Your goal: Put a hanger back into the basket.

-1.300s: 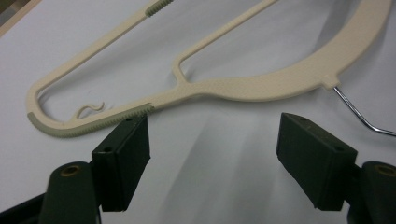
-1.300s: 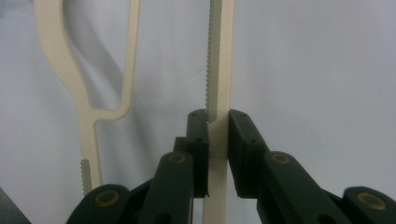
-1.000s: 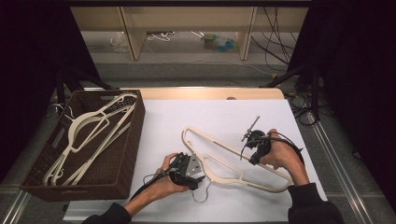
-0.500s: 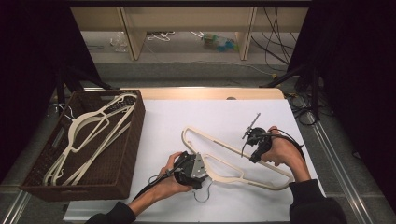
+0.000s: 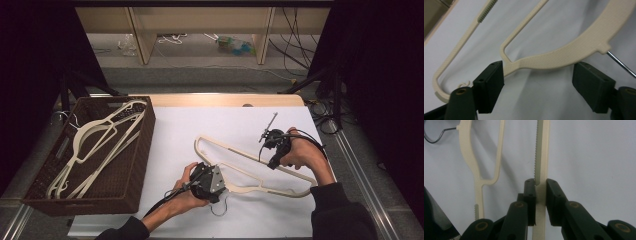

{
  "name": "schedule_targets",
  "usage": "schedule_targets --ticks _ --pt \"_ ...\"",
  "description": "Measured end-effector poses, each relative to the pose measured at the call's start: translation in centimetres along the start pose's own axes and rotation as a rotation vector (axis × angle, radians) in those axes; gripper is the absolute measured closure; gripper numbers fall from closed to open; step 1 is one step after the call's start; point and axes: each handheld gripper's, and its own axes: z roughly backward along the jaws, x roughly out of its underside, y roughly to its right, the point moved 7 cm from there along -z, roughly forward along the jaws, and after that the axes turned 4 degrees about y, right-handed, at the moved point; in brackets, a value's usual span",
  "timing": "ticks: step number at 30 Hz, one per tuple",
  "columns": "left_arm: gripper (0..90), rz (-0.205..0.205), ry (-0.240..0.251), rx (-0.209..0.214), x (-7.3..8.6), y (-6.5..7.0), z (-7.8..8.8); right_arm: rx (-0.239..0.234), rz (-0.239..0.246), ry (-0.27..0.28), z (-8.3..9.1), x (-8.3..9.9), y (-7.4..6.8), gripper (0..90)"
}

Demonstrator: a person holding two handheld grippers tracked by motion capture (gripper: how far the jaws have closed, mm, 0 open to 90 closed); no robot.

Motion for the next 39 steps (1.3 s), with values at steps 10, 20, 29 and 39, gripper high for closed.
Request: schedule_targets --ticks 10,20,29,39 --pt "24.0 -0.046 0.102 0.009 -1.1 0.0 0.9 -0.022 0.000 0.009 0.1 0.9 0.5 79.5" --pt "27.5 -0.178 0.189 0.064 -2.0 0.9 1.7 -0.076 0.010 0.016 -0.5 1.1 0.5 79.4" --pt "52.9 -0.244 0.258 0.198 -2.2 1.9 2.4 -0.108 0.027 0.019 -1.2 1.2 0.2 79.2" --pt "67.6 -0.313 0.241 0.270 -2.8 2.3 3.4 -0.146 0.037 0.031 -2.3 1.7 0.1 79.1"
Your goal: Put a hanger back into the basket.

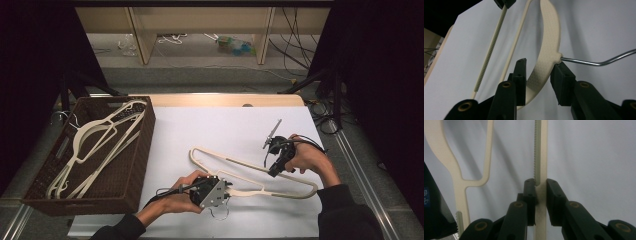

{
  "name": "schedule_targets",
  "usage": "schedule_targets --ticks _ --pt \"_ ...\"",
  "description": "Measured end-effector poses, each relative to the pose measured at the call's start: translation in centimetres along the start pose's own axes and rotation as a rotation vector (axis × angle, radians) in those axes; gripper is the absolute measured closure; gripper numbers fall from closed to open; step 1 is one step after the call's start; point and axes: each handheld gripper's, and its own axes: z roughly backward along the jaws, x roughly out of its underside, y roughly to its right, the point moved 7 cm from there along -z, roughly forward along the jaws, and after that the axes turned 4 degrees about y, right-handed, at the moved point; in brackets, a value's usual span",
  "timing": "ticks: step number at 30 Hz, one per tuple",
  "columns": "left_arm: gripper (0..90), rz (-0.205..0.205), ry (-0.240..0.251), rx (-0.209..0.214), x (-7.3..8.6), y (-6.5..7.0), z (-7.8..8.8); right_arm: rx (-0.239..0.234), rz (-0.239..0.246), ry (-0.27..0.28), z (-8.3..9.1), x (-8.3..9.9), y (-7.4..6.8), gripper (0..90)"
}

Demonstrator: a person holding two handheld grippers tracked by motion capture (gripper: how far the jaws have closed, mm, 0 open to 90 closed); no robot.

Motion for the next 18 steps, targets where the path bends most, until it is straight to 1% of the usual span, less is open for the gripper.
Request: schedule_targets --ticks 2,3,5,6,7,8,9,10,11,13,14,15,16,17,18 --pt "69.0 0.000 0.005 -0.001 -0.4 -0.3 0.4 -0.004 0.000 0.013 -0.1 0.0 0.0 79.1" --pt "70.0 0.006 0.014 -0.001 -0.7 -0.5 0.6 -0.003 0.007 0.017 -0.1 0.0 0.1 79.1" --pt "71.6 0.017 0.023 0.000 -1.2 -0.7 1.0 -0.010 0.001 0.019 -0.1 0.2 0.0 79.0" --pt "72.4 0.034 0.029 -0.002 -1.4 -0.8 1.1 -0.017 0.004 0.025 -0.2 0.2 0.0 78.8" --pt "73.0 0.061 0.049 -0.009 -1.7 -1.1 1.2 -0.017 0.003 0.036 -0.2 0.2 0.1 78.5" --pt "73.7 0.084 0.064 -0.017 -1.9 -1.5 1.5 -0.015 -0.007 0.048 -0.2 0.2 0.1 77.8" --pt "74.5 0.091 0.068 -0.026 -2.1 -1.9 1.7 -0.014 -0.016 0.064 0.0 0.2 0.2 76.6" --pt "76.0 0.090 0.062 -0.042 -2.3 -2.3 1.9 -0.010 -0.028 0.087 0.2 0.2 0.3 75.0" --pt "77.3 0.091 0.054 -0.045 -2.4 -2.6 2.2 -0.004 -0.029 0.106 0.6 0.1 0.4 74.1" --pt "79.2 0.082 0.029 -0.047 -2.5 -2.9 2.4 0.006 -0.030 0.137 1.4 0.1 0.4 68.3" --pt "80.4 0.106 0.037 -0.064 -2.5 -3.2 2.3 0.028 -0.042 0.168 2.0 0.1 0.5 67.5" --pt "80.7 0.123 0.041 -0.064 -2.6 -3.3 2.3 0.036 -0.061 0.200 2.6 0.0 0.4 67.3" --pt "80.8 0.123 0.027 -0.070 -2.5 -3.7 2.4 0.043 -0.067 0.223 3.2 0.1 0.4 65.1" --pt "80.8 0.133 0.020 -0.082 -2.6 -4.0 2.5 0.058 -0.077 0.257 3.8 0.2 0.4 61.7" --pt "81.2 0.137 0.019 -0.089 -2.6 -4.2 2.5 0.082 -0.100 0.297 4.4 0.3 0.6 60.3"
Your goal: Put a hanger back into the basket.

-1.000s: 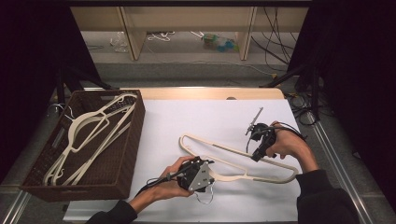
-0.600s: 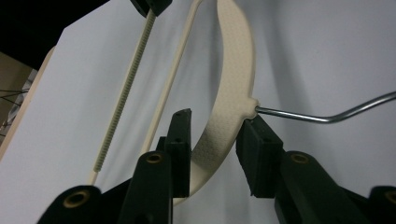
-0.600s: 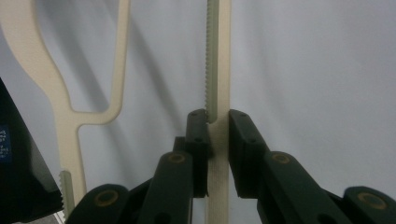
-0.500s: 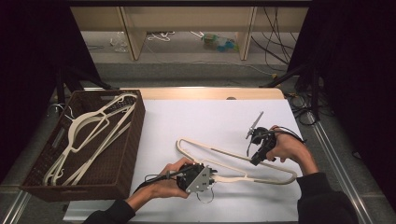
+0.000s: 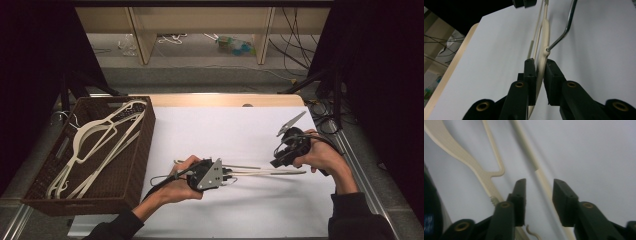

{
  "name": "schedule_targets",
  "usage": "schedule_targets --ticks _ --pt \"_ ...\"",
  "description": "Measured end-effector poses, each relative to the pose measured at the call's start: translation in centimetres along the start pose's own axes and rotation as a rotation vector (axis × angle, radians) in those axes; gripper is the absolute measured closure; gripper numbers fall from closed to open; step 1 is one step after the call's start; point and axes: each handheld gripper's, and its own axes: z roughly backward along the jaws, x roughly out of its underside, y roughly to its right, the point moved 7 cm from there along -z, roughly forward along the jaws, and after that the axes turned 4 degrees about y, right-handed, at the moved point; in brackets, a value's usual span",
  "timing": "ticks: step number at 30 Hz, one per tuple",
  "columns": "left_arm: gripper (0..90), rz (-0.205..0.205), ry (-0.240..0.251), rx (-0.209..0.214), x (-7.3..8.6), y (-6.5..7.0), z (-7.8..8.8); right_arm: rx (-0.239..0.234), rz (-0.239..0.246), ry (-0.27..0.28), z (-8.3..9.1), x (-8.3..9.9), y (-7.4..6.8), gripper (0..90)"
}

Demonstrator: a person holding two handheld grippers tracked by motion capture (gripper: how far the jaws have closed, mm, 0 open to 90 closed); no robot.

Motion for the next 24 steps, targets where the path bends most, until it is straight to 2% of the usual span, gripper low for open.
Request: schedule_targets --ticks 2,4,6,8,9,10,11,13,15,16,18,19,20,23,24 --pt "82.5 0.010 -0.007 -0.021 -0.1 -0.6 0.1 0.048 -0.005 0.039 1.1 0.1 0.3 55.6" --pt "82.8 0.034 -0.013 -0.031 -0.2 -1.2 0.3 0.100 -0.046 0.095 2.2 0.0 0.4 48.0" --pt "83.7 0.051 -0.021 -0.055 -0.3 -1.8 0.5 0.128 -0.044 0.121 3.0 0.1 0.3 42.0" --pt "84.6 0.079 -0.020 -0.075 -0.4 -2.6 0.9 0.160 -0.077 0.158 3.7 -0.1 0.1 39.3" --pt "84.9 0.093 -0.019 -0.084 -0.5 -3.0 1.1 0.162 -0.078 0.166 3.9 -0.1 -0.1 37.4" --pt "85.1 0.118 -0.020 -0.090 -0.5 -3.4 1.3 0.175 -0.046 0.199 3.8 -0.2 -0.1 35.3" --pt "85.4 0.143 -0.018 -0.096 -0.5 -3.7 1.5 0.182 -0.039 0.190 4.0 -0.2 -0.3 34.1" --pt "85.7 0.180 -0.018 -0.120 -0.5 -4.5 1.9 0.216 -0.027 0.212 4.0 -0.3 -0.6 34.3" --pt "85.8 0.225 -0.017 -0.129 -0.4 -5.2 2.4 0.205 -0.031 0.203 4.3 -0.2 -1.3 34.1" --pt "85.8 0.245 -0.018 -0.134 -0.4 -5.5 2.6 0.206 0.005 0.210 4.2 -0.2 -1.3 34.0" --pt "85.9 0.296 -0.010 -0.150 -0.4 -6.1 3.1 0.197 0.002 0.200 4.4 0.0 -1.9 34.0" --pt "85.9 0.340 -0.003 -0.159 -0.4 -6.4 3.3 0.194 0.014 0.206 4.4 0.1 -2.1 34.0" --pt "85.9 0.349 -0.004 -0.170 -0.4 -6.6 3.6 0.197 0.011 0.214 4.4 0.1 -2.3 34.0" --pt "85.9 0.433 0.020 -0.181 -0.6 -7.2 4.1 0.191 0.008 0.212 4.2 0.7 -3.0 33.6" --pt "85.9 0.447 0.020 -0.181 -0.7 -7.3 4.3 0.195 0.019 0.213 4.1 0.9 -3.1 33.3"
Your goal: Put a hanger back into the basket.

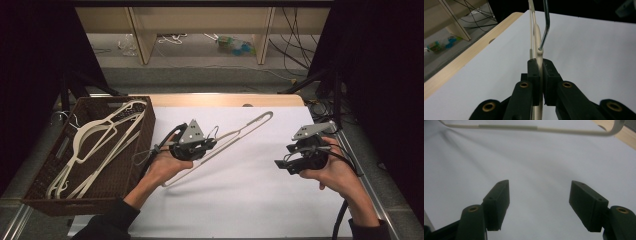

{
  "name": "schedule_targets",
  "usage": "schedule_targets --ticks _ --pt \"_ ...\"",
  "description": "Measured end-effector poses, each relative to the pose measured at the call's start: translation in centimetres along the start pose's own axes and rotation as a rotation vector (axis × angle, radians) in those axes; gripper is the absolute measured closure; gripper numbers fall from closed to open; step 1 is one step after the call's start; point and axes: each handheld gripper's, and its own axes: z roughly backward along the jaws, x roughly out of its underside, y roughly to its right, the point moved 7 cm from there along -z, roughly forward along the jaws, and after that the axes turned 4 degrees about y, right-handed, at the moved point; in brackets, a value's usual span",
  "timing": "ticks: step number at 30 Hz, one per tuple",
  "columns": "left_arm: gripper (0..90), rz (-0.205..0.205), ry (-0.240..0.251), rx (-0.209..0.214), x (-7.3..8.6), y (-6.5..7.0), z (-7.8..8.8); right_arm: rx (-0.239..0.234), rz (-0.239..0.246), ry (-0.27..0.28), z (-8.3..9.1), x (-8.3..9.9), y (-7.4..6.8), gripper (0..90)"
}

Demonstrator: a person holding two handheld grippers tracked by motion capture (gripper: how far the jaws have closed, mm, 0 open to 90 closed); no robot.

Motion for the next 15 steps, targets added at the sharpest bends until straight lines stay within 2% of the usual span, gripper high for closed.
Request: schedule_targets --ticks 1,2,4,7,8,9,14,15 --pt "85.9 0.004 -0.007 -0.003 0.0 -0.1 0.2 -0.004 -0.006 0.004 0.0 0.2 -0.2 32.3" --pt "85.9 0.026 0.009 -0.001 -0.2 -0.1 0.3 -0.005 -0.008 -0.001 -0.1 0.5 -0.5 31.6" --pt "85.9 0.059 0.007 -0.001 -0.3 -0.2 0.7 -0.014 -0.003 -0.013 -0.3 1.1 -1.0 31.4" --pt "85.8 0.092 0.009 0.011 -0.4 -0.4 1.2 -0.025 -0.006 -0.018 -0.7 2.0 -1.7 30.0" --pt "85.9 0.106 0.013 0.016 -0.5 -0.4 1.3 -0.028 0.001 0.001 -0.8 2.2 -1.8 29.1" --pt "85.9 0.113 0.017 0.017 -0.6 -0.5 1.5 -0.021 -0.017 -0.006 -0.8 2.4 -2.1 27.7" --pt "85.9 0.144 0.046 0.016 -1.5 -0.9 2.7 -0.012 -0.031 0.028 -1.7 3.2 -2.5 26.8" --pt "85.9 0.147 0.051 0.016 -1.7 -1.0 3.0 0.003 -0.040 0.065 -2.0 3.1 -2.5 26.6"
